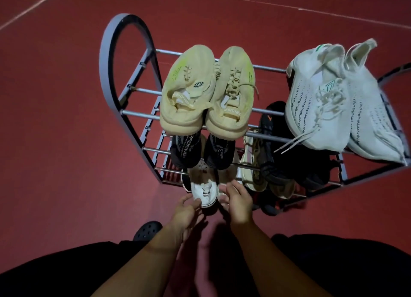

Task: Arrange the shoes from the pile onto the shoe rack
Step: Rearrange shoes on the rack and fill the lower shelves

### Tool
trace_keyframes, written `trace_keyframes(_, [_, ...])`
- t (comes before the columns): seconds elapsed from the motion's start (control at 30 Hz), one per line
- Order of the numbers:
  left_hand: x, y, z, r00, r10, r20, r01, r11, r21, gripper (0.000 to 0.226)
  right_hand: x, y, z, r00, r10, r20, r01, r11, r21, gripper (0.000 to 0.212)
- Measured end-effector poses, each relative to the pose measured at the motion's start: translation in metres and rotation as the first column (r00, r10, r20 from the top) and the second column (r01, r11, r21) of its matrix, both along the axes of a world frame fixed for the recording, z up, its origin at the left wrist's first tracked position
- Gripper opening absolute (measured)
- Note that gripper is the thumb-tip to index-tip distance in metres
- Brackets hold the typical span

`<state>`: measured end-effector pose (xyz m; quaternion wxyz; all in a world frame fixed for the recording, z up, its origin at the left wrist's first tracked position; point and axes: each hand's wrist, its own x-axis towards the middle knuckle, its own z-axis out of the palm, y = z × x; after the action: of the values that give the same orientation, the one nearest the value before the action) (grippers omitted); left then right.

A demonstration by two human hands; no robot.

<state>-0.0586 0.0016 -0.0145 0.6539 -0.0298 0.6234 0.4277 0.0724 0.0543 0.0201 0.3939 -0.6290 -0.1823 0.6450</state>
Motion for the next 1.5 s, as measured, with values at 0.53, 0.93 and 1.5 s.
trace_keyframes(0.53, [0.010,0.008,-0.013,0.994,0.112,-0.003,-0.111,0.992,0.064,0.027,0.019,-0.014,-0.051,0.983,-0.121,-0.138,0.094,0.977,-0.190,0.031])
trace_keyframes(0.93, [-0.042,0.058,0.002,0.958,0.001,-0.286,0.045,0.987,0.153,0.029,0.003,0.034,-0.033,0.968,-0.025,-0.248,-0.001,0.994,-0.106,0.036])
trace_keyframes(1.5, [0.034,0.032,0.002,0.899,-0.407,-0.162,0.407,0.913,-0.036,0.022,0.070,0.027,-0.052,0.980,-0.044,0.194,0.068,0.991,-0.118,0.022])
